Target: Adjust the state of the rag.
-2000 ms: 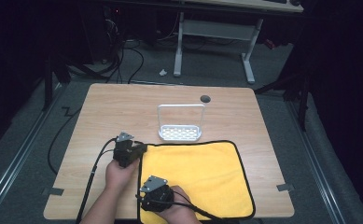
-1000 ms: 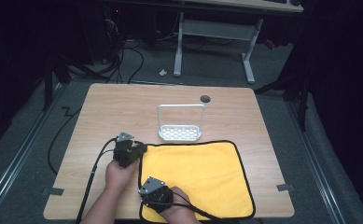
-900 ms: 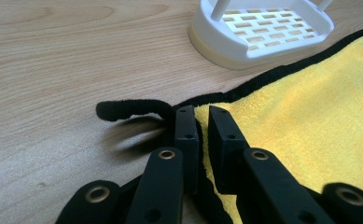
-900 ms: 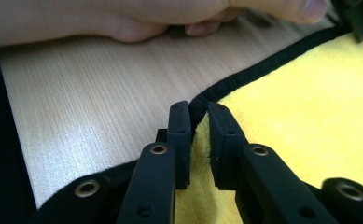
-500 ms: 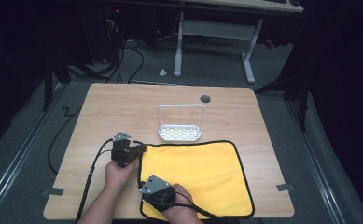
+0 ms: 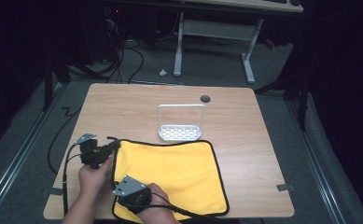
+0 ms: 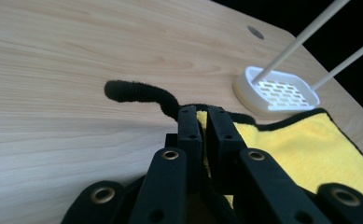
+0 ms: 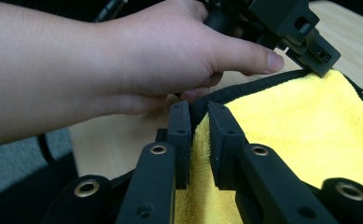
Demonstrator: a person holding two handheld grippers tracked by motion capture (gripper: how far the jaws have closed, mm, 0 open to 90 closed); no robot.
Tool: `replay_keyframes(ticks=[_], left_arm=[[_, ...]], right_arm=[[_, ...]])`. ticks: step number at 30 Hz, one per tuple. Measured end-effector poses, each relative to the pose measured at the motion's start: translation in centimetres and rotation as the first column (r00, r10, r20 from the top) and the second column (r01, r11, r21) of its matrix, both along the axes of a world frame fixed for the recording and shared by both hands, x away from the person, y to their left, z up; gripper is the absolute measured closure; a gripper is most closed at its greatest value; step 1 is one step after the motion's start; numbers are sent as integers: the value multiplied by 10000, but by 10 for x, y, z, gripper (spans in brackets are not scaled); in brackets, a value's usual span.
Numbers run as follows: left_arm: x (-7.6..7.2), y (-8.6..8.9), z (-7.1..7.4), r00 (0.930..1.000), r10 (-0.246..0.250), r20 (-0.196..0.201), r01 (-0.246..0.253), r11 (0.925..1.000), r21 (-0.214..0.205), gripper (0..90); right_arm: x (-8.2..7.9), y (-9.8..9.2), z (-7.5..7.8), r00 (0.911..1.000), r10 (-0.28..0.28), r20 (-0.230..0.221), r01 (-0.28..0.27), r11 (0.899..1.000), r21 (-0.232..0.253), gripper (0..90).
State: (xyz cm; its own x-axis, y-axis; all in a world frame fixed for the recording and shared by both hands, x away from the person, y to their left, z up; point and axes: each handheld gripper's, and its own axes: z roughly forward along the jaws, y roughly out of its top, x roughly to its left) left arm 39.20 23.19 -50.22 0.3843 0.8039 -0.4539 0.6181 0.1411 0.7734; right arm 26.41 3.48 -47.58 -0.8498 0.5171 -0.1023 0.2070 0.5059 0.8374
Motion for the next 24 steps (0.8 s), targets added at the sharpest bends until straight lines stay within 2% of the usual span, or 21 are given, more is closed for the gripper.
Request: replay_keyframes(ticks=[4, 6, 9, 15, 20, 24], left_arm=[[-7, 18, 15, 9990, 338, 297, -342, 9993, 118, 847], [-8, 16, 19, 9984, 372, 420, -378, 9992, 142, 847], [-6, 4, 23, 9980, 314, 554, -320, 9994, 93, 847], [1, -39, 28, 9974, 114, 708, -120, 9999, 92, 846], [4, -76, 31, 9964, -133, 840, 113, 9997, 234, 845], [7, -103, 25, 9975, -344, 622, 327, 9991, 287, 845]], right_arm=[[-3, 16, 8, 9995, 283, 158, -285, 9995, 96, 808], [-4, 17, 10, 9992, 323, 231, -326, 9994, 149, 809], [-4, 7, 14, 9993, 173, 321, -177, 9997, 142, 809], [-4, -34, 22, 9981, -427, 434, 417, 9989, 231, 809], [-5, -78, 19, 9945, -924, 491, 920, 9957, 104, 809], [-6, -112, 11, 9908, -1297, 388, 1299, 9915, -29, 805]])
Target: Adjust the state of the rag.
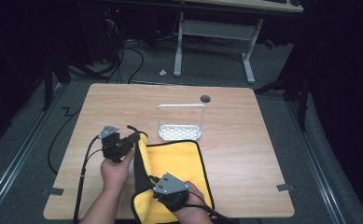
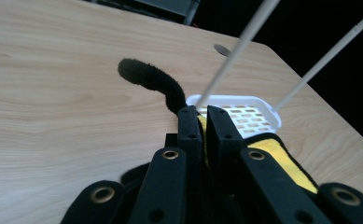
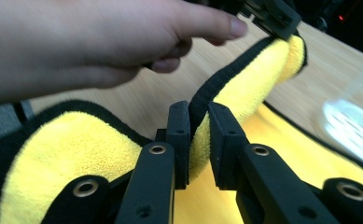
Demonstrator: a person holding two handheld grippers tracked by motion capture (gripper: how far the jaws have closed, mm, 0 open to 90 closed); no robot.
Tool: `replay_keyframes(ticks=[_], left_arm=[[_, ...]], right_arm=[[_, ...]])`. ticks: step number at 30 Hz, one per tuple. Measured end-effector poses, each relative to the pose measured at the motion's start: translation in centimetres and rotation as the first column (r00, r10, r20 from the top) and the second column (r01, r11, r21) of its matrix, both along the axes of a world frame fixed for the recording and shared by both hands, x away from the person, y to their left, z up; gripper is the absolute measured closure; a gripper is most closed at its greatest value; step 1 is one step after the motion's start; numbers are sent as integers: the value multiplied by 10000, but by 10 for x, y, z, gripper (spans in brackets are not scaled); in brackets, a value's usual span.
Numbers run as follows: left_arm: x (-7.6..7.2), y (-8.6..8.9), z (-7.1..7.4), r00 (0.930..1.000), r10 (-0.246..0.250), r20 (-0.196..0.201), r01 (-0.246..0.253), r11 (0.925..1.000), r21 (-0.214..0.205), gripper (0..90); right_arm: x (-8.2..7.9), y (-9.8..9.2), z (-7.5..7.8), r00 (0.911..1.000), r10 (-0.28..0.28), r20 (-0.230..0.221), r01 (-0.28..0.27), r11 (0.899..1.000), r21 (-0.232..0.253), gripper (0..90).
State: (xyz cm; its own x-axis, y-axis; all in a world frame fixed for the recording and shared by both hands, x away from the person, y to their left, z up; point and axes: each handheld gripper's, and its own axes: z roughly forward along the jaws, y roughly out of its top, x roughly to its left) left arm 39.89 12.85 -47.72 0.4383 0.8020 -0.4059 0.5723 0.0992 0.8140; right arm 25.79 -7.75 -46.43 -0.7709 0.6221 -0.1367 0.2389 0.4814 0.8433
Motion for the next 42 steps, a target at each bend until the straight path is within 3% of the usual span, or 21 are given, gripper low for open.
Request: replay_keyframes(ticks=[8, 16, 20, 24, 34, 36, 42], left_arm=[[6, -44, -5, 9983, -583, -64, 584, 9978, 313, 844], [11, -73, -8, 9963, -844, -148, 850, 9954, 454, 841], [11, -86, -6, 9946, -1036, -64, 1037, 9944, 215, 839], [11, -94, -7, 9938, -1109, -107, 1113, 9929, 422, 838], [13, -113, -9, 9934, -1138, -129, 1141, 9930, 312, 836], [14, -116, -10, 9929, -1184, -136, 1187, 9926, 252, 834], [15, -124, -15, 9916, -1277, -220, 1283, 9914, 253, 827]], right_arm=[[-1, -52, -17, 9964, -719, -453, 722, 9974, 49, 805], [-2, -75, -24, 9925, -1086, -569, 1069, 9937, -323, 804], [-3, -86, -26, 9906, -1190, -671, 1170, 9926, -332, 799], [-6, -94, -25, 9889, -1317, -682, 1295, 9910, -344, 799], [-5, -116, -28, 9784, -1853, -917, 1867, 9824, 63, 800], [-4, -120, -30, 9712, -2020, -1268, 2051, 9787, 118, 800], [-5, -131, -32, 9630, -2323, -1366, 2358, 9717, 103, 794]])
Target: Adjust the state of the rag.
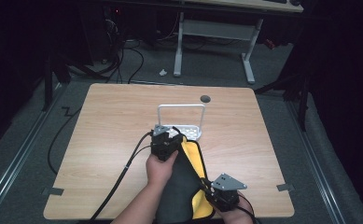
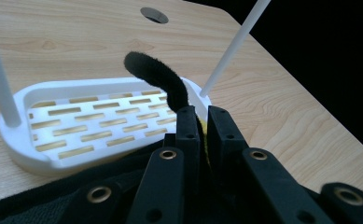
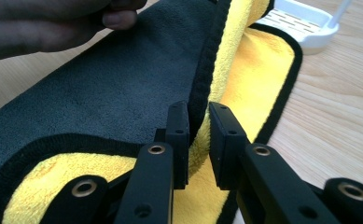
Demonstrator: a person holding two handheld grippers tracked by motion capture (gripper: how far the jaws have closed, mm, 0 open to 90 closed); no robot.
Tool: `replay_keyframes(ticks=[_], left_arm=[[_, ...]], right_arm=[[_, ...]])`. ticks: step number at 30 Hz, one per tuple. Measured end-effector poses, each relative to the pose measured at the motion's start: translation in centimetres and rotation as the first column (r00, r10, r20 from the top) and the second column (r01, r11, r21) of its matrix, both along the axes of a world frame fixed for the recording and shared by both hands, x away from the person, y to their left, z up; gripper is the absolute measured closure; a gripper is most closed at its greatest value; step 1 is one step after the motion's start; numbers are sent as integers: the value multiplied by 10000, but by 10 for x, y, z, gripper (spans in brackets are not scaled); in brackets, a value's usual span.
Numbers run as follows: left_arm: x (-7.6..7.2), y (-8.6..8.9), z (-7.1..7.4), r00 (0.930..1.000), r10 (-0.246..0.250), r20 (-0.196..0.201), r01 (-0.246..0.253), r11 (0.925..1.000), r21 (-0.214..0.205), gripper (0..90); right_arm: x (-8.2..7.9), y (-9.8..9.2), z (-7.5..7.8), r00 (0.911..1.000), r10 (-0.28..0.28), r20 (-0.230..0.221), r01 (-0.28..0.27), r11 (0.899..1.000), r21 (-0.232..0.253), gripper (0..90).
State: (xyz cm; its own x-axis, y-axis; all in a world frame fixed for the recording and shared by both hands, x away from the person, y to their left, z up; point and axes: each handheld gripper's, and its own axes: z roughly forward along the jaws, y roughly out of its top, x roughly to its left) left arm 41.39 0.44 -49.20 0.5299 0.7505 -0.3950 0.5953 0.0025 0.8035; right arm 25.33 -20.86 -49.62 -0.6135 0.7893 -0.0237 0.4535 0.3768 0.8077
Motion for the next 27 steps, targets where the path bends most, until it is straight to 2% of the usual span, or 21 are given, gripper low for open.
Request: replay_keyframes(ticks=[4, 6, 9, 12, 16, 20, 23, 24, 27], left_arm=[[1, -6, -3, 9999, -152, -4, 152, 9999, 3, 812], [2, -7, -3, 9997, -234, -45, 233, 9994, -239, 723], [1, -7, -1, 9993, -361, 67, 364, 9979, -532, 620], [-1, -5, 1, 9985, -539, 125, 543, 9981, -284, 586], [-9, 4, 2, 9971, -705, 284, 707, 9975, -84, 585], [-21, 18, 1, 9954, -812, 507, 790, 9959, 443, 590], [-32, 30, -1, 9930, -858, 809, 774, 9918, 1014, 604], [-37, 34, -2, 9919, -879, 915, 762, 9892, 1250, 607], [-49, 46, -8, 9905, -1032, 906, 853, 9793, 1836, 618]], right_arm=[[-1, -5, -1, 9998, -159, -91, 159, 9999, -29, 765], [-2, -6, -2, 9996, -285, -83, 284, 9995, -103, 685], [-3, -9, -1, 9982, -568, 196, 571, 9983, -115, 638], [-2, -10, -1, 9969, -711, 342, 716, 9974, -125, 627], [0, -9, -5, 9976, -649, 221, 654, 9976, -235, 621], [2, -7, -7, 9980, -611, 189, 616, 9977, -289, 617], [3, -6, -8, 9980, -598, 190, 605, 9974, -385, 618], [4, -6, -9, 9980, -612, 168, 618, 9973, -399, 618], [5, -7, -10, 9977, -667, 113, 671, 9970, -380, 618]])
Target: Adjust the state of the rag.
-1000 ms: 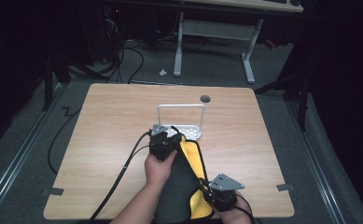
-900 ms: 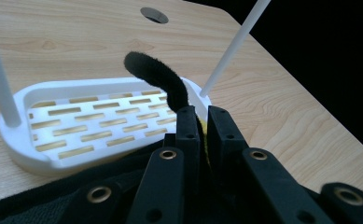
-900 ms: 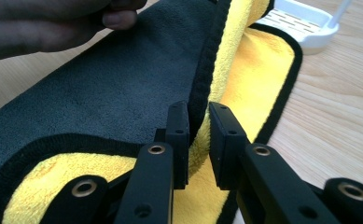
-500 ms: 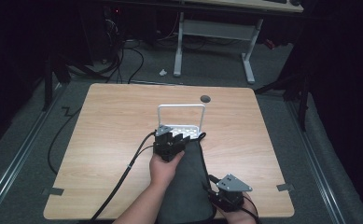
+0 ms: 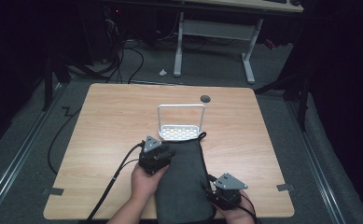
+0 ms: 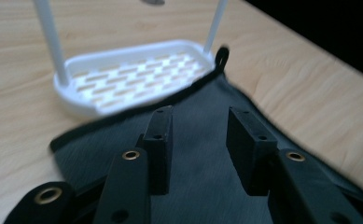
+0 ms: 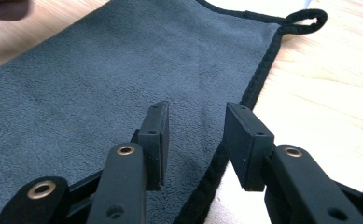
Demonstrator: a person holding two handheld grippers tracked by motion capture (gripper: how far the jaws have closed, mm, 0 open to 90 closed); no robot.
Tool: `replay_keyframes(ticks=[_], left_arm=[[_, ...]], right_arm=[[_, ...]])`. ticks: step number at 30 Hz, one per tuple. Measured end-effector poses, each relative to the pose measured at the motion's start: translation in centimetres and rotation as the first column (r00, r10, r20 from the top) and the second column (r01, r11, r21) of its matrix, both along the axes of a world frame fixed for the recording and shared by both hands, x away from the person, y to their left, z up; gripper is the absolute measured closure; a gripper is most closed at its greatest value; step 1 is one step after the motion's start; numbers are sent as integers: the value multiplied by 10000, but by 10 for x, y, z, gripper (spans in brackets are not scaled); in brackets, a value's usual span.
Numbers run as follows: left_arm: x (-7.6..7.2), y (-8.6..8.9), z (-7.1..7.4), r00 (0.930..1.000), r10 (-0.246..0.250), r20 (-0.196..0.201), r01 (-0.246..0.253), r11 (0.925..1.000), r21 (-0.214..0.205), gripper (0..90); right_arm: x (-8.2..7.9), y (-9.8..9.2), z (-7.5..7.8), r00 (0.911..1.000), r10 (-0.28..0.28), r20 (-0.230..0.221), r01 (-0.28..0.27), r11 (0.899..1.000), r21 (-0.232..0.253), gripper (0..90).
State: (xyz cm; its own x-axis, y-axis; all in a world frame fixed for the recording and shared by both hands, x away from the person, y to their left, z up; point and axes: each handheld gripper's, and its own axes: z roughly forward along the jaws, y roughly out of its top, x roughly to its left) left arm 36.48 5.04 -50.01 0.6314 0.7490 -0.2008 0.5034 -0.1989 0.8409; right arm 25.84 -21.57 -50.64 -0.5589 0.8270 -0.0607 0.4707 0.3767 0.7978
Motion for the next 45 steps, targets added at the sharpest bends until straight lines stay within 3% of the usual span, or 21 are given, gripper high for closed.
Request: replay_keyframes(ticks=[4, 7, 9, 12, 14, 16, 18, 20, 24, 31, 37, 42, 44, 45], left_arm=[[-22, 17, -6, 9997, -235, 56, 234, 9995, 224, 664], [-42, 25, -9, 9975, -691, -135, 695, 9970, 338, 677], [-51, 25, -11, 9930, -1099, -437, 1118, 9927, 447, 673], [-61, 20, -14, 9887, -1430, -451, 1466, 9851, 903, 672], [-62, 16, -17, 9884, -1437, -482, 1489, 9803, 1300, 680], [-59, 14, -21, 9861, -1554, -592, 1626, 9757, 1468, 716], [-57, 13, -24, 9845, -1618, -672, 1711, 9703, 1708, 763], [-54, 12, -27, 9819, -1725, -783, 1848, 9630, 1961, 821], [-53, 15, -28, 9791, -1863, -818, 1987, 9617, 1890, 830], [-57, 25, -29, 9732, -2044, -1052, 2192, 9631, 1564, 822], [-72, 30, -28, 9609, -2464, -1260, 2637, 9534, 1465, 811], [-80, 35, -28, 9459, -2896, -1463, 3057, 9466, 1027, 771], [-75, 37, -26, 9532, -2688, -1382, 2841, 9530, 1056, 734], [-70, 39, -24, 9596, -2481, -1329, 2618, 9602, 977, 729]], right_arm=[[1, -2, -1, 10000, -55, -25, 55, 10000, -2, 619], [1, -3, -2, 9999, -84, -83, 85, 10000, 22, 619], [2, -3, -3, 10000, -54, -74, 54, 10000, -9, 621], [7, -2, -4, 9998, -63, -178, 64, 10000, 58, 624], [15, 0, -4, 9991, -70, -418, 86, 9992, 382, 637], [27, 4, -4, 9990, -93, -437, 98, 9999, 120, 689], [42, 7, -2, 9978, -206, -630, 215, 9997, 138, 821], [56, 12, -3, 9971, -186, -734, 171, 9996, -220, 900], [78, 16, -14, 9901, -486, -1314, 397, 9968, -689, 900], [61, 14, -17, 9922, -163, -1238, 72, 9973, -735, 900], [44, 13, -16, 9904, 211, -1363, -304, 9973, -665, 889], [30, 14, -17, 9915, 457, -1218, -553, 9955, -768, 885], [30, 15, -17, 9923, 456, -1155, -546, 9956, -764, 885], [31, 15, -18, 9921, 443, -1170, -531, 9959, -730, 884]])
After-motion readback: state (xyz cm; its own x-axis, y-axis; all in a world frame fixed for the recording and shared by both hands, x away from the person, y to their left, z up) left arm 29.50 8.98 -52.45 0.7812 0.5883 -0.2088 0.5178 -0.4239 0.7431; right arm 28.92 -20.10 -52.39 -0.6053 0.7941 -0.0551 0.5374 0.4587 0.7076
